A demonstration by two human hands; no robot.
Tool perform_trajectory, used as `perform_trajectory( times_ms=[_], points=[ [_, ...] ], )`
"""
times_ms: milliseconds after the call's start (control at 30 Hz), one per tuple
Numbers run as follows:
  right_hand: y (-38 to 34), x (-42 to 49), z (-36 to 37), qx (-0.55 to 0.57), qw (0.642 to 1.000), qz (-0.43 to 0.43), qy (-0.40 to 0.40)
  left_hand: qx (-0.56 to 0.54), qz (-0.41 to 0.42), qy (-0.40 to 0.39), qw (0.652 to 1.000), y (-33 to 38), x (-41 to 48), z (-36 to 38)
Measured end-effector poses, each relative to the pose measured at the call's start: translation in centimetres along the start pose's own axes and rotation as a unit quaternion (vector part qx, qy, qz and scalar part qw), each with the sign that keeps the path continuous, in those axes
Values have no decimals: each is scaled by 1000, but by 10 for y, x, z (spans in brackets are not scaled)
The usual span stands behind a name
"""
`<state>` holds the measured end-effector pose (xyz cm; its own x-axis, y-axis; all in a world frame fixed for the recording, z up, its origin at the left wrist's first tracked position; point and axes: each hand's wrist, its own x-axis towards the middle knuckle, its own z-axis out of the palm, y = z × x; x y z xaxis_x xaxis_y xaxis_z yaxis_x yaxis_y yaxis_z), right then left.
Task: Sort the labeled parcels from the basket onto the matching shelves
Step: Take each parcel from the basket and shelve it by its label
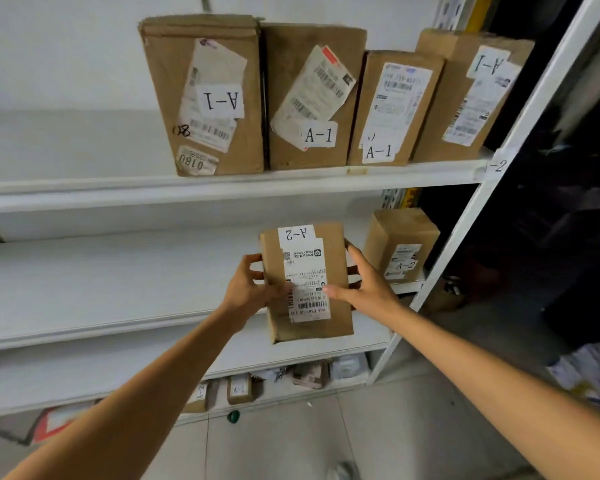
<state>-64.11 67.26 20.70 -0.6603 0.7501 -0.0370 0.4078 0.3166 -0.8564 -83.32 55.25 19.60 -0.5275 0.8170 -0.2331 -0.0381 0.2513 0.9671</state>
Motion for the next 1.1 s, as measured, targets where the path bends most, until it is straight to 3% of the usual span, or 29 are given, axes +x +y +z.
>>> perform_trajectory(
  times_ms=[167, 433, 667, 933, 1100],
  points=[
    [40, 54, -41, 24, 999, 40, 20, -22, -27, -4, 999, 7, 62, 50],
    [86, 125, -75, 36, 995, 89, -24, -33, -71, 15, 997, 16, 132, 112],
    [107, 157, -73, 50, 992, 108, -45, -80, -72, 113, 988, 0, 172, 127],
    [95, 149, -61, -17, 989, 136, -59, -115, -74, 101, 985, -11, 179, 141],
    [94, 140, -72, -122, 985, 113, -42, -95, -81, 81, 989, -14, 181, 142]
  ],
)
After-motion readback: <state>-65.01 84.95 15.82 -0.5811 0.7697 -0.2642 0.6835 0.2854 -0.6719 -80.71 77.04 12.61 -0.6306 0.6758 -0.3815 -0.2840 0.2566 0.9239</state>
